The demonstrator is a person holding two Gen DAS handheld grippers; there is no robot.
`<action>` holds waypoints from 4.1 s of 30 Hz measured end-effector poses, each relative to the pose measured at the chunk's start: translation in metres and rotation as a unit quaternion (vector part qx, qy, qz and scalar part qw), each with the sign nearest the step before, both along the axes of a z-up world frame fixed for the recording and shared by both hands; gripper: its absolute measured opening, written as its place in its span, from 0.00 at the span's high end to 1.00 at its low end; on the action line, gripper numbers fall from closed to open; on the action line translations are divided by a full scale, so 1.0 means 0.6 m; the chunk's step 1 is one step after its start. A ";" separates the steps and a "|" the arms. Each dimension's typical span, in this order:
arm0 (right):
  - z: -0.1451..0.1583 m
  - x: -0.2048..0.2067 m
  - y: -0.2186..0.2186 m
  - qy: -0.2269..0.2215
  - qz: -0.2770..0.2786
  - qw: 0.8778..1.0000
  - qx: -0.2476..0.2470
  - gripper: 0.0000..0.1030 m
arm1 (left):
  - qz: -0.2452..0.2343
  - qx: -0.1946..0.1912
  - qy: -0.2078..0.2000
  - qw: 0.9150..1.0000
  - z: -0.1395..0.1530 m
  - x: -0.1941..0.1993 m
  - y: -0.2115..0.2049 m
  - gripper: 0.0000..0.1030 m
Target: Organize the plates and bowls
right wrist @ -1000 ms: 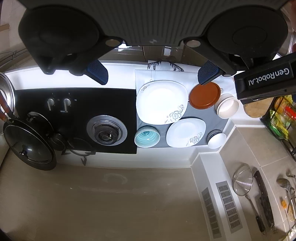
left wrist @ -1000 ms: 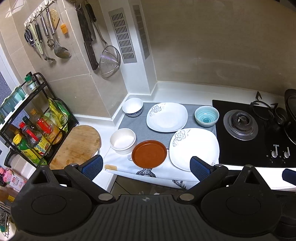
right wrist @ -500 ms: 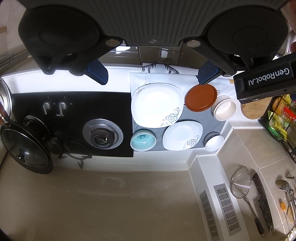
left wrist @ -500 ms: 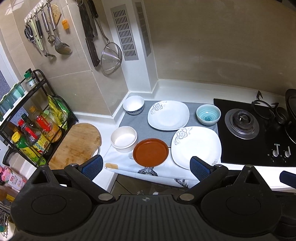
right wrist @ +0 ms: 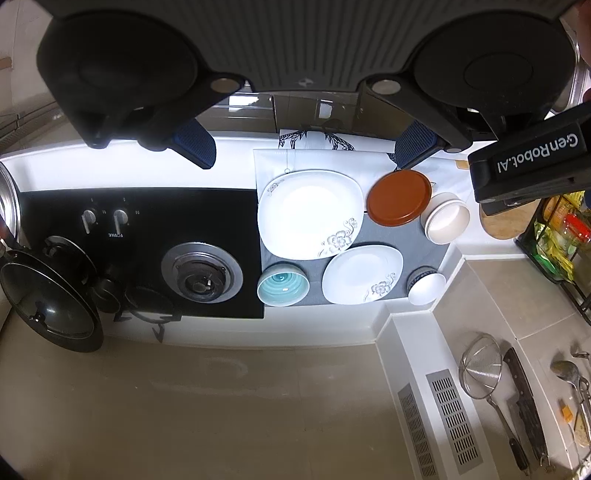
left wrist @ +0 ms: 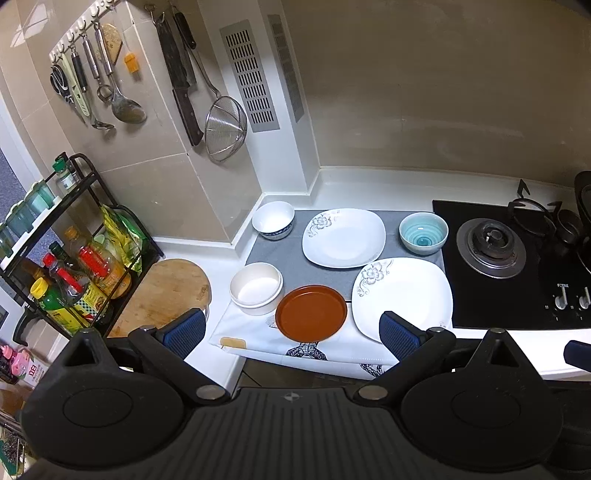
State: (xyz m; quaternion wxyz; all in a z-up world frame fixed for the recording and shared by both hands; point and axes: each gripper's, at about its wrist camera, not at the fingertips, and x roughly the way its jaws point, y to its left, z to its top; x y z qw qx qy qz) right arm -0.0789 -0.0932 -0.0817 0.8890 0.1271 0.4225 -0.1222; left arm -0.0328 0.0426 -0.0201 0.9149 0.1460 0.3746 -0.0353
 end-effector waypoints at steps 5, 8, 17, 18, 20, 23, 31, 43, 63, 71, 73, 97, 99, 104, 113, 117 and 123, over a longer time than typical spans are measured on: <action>-0.029 0.024 0.004 0.016 0.006 1.000 0.015 0.00 | -0.019 -0.003 0.013 1.000 -0.027 0.025 0.012 0.03; -0.060 0.043 0.012 0.017 0.014 1.000 0.006 0.00 | -0.044 -0.013 0.036 0.998 -0.063 0.052 0.023 0.04; -0.158 0.086 -0.054 -0.088 -0.042 0.994 0.038 0.00 | -0.122 -0.137 0.086 0.979 -0.177 0.210 0.109 0.06; -0.163 0.092 -0.064 -0.106 -0.036 0.992 0.048 0.00 | -0.127 -0.136 0.086 0.979 -0.188 0.232 0.109 0.06; -0.166 0.113 -0.079 -0.118 -0.033 0.991 0.055 0.00 | -0.142 -0.135 0.107 0.975 -0.213 0.281 0.102 0.06; -0.178 0.159 -0.103 -0.128 -0.032 0.989 0.063 0.00 | -0.186 -0.181 0.192 0.946 -0.261 0.362 0.093 0.16; -0.309 0.217 -0.228 -0.076 -0.158 0.937 0.302 0.09 | -0.232 -0.234 0.333 0.884 -0.395 0.537 0.035 0.45; -0.419 0.287 -0.317 -0.034 -0.167 0.914 0.367 0.21 | -0.210 -0.192 0.393 0.875 -0.534 0.604 -0.066 0.70; -0.488 0.382 -0.324 0.061 -0.112 0.945 0.302 0.48 | -0.212 -0.123 0.411 0.878 -0.590 0.624 -0.105 0.72; -0.506 0.400 -0.317 0.099 -0.089 0.952 0.277 0.63 | -0.191 -0.157 0.439 0.864 -0.599 0.647 -0.097 0.73; -0.505 0.398 -0.319 0.100 -0.083 0.953 0.274 0.67 | -0.189 -0.152 0.436 0.866 -0.597 0.645 -0.098 0.73; -0.512 0.332 -0.315 0.072 -0.028 0.956 0.282 0.88 | -0.202 -0.140 0.400 0.883 -0.589 0.586 -0.085 0.73; -0.511 0.325 -0.311 0.075 -0.024 0.957 0.279 0.88 | -0.201 -0.138 0.396 0.885 -0.589 0.582 -0.085 0.73; -0.501 0.306 -0.312 0.058 -0.035 0.954 0.292 0.88 | -0.197 -0.146 0.396 0.885 -0.584 0.577 -0.084 0.73; -0.500 0.291 -0.297 0.048 -0.049 0.954 0.292 0.88 | -0.217 -0.141 0.382 0.887 -0.564 0.576 -0.080 0.73; -0.513 0.287 -0.286 0.051 -0.063 0.951 0.298 0.88 | -0.213 -0.121 0.381 0.891 -0.572 0.574 -0.089 0.73; -0.498 0.267 -0.286 0.025 -0.086 0.944 0.316 0.88 | -0.224 -0.142 0.388 0.883 -0.555 0.577 -0.078 0.73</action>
